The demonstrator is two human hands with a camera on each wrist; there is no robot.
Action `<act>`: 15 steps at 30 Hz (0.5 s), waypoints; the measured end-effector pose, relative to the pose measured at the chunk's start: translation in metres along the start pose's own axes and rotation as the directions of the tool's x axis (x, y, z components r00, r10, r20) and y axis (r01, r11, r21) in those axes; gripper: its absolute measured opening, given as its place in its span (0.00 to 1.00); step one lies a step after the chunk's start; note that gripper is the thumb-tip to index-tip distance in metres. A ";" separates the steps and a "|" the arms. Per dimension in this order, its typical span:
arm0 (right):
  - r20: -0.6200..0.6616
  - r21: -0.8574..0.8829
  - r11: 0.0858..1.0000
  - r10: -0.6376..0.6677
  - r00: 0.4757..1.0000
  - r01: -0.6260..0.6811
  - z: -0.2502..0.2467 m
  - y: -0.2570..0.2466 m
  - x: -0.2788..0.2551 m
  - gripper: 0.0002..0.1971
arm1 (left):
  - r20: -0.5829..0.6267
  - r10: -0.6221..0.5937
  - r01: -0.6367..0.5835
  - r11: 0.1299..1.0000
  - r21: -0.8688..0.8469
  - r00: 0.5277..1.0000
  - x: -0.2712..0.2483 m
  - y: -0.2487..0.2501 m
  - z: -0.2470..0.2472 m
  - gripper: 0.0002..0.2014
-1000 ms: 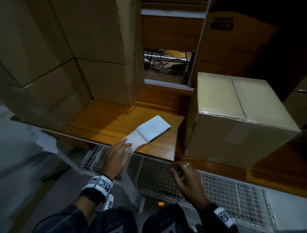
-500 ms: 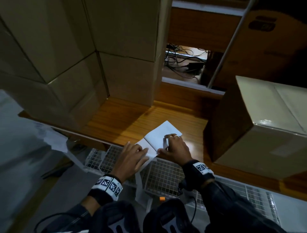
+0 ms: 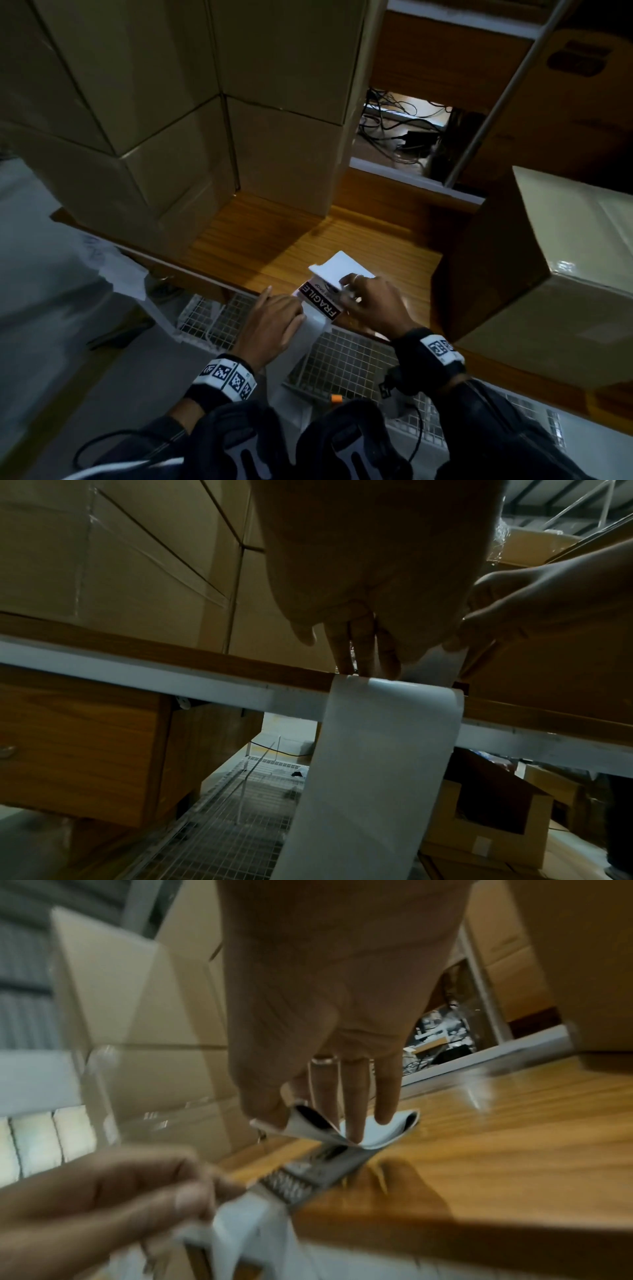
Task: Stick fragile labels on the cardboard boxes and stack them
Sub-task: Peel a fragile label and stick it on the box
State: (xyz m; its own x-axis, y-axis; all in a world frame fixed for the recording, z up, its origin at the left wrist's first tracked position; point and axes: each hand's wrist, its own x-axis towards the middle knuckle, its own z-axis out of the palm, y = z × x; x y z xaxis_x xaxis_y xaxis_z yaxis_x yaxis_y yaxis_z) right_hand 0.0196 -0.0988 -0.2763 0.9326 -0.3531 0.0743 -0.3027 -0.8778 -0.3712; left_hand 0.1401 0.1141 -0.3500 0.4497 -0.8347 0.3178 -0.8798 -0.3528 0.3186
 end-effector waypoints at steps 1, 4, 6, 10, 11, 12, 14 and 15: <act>-0.048 0.059 0.998 0.015 0.999 -0.012 -0.009 0.003 0.001 0.14 | -0.003 -0.006 0.006 1.000 -0.010 1.000 0.000 0.002 0.000 0.11; -0.295 0.215 0.975 0.121 0.948 -0.058 -0.030 0.027 0.014 0.15 | -0.025 -0.013 0.013 1.000 -0.011 1.000 0.001 0.001 0.002 0.13; -0.385 0.357 0.925 0.276 0.881 -0.134 -0.043 0.041 0.025 0.14 | -0.013 -0.013 0.014 1.000 0.025 1.000 0.002 -0.001 0.004 0.15; -0.324 0.558 0.764 0.559 0.763 -0.323 -0.053 0.062 0.041 0.14 | 0.030 -0.028 0.027 0.999 0.036 0.999 0.002 0.000 0.003 0.15; -0.283 0.594 0.717 0.610 0.740 -0.365 -0.051 0.068 0.043 0.15 | 0.020 -0.034 0.033 0.999 0.033 0.999 0.002 0.001 0.003 0.14; -0.244 0.622 0.678 0.643 0.726 -0.391 -0.047 0.074 0.045 0.15 | 0.008 -0.040 0.040 0.999 0.031 0.999 0.001 0.002 0.003 0.13; -0.166 0.663 0.598 0.703 0.691 -0.450 -0.035 0.086 0.050 0.19 | -0.016 -0.052 0.052 0.998 0.039 0.999 -0.001 0.003 0.003 0.12; -0.128 0.672 0.559 0.734 0.667 -0.486 -0.026 0.093 0.053 0.24 | -0.029 -0.056 0.057 0.997 0.044 0.998 -0.002 0.003 0.002 0.12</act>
State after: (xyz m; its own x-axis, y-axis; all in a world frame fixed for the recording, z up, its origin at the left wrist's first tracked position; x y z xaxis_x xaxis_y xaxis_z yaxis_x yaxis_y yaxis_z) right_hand 0.0358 -0.2073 -0.2832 0.3746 -0.9213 -0.1040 -0.4907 -0.1019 -0.8654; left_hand 0.1360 0.1132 -0.3515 0.5026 -0.8012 0.3249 -0.8586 -0.4185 0.2962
